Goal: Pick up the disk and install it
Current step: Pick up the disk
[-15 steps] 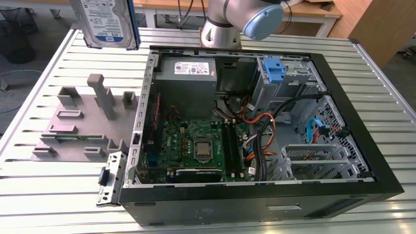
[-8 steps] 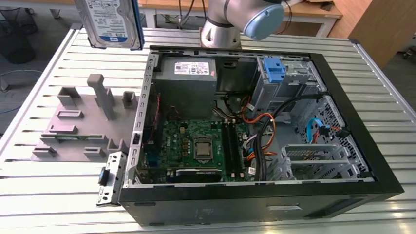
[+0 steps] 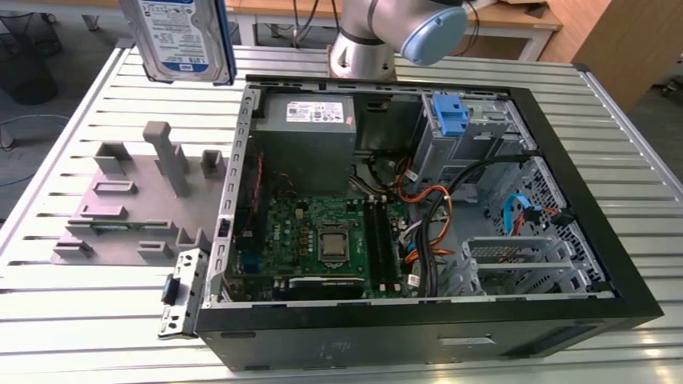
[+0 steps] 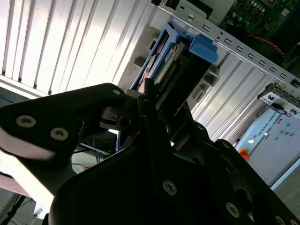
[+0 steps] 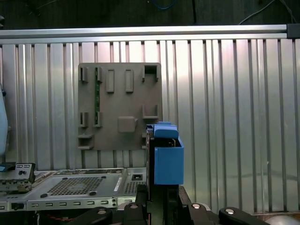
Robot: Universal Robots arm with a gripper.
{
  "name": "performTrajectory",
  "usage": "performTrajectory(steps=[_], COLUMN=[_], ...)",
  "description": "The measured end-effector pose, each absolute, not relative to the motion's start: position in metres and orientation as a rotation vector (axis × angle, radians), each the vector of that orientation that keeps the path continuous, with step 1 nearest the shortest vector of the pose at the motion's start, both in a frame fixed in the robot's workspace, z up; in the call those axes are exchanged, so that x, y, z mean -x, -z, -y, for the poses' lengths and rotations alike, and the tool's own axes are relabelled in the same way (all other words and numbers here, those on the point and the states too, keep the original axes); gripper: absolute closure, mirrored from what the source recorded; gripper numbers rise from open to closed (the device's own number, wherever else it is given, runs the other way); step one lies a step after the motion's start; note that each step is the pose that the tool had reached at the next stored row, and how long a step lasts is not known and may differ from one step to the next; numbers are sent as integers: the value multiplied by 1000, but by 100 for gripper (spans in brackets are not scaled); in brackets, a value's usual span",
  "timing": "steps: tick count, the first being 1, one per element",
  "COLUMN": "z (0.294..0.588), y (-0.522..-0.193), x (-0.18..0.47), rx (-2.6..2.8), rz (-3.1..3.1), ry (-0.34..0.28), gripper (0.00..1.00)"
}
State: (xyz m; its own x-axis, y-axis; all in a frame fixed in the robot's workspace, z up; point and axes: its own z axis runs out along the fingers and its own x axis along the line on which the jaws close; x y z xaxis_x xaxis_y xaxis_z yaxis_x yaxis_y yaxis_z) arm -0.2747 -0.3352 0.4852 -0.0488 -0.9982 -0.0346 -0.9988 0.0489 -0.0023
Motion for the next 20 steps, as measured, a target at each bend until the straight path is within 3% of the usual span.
performTrajectory(steps=[20], z=[336], y=[-485], x=[262], rx=[2148], rz=[-2256], ry=[-35], gripper=[65])
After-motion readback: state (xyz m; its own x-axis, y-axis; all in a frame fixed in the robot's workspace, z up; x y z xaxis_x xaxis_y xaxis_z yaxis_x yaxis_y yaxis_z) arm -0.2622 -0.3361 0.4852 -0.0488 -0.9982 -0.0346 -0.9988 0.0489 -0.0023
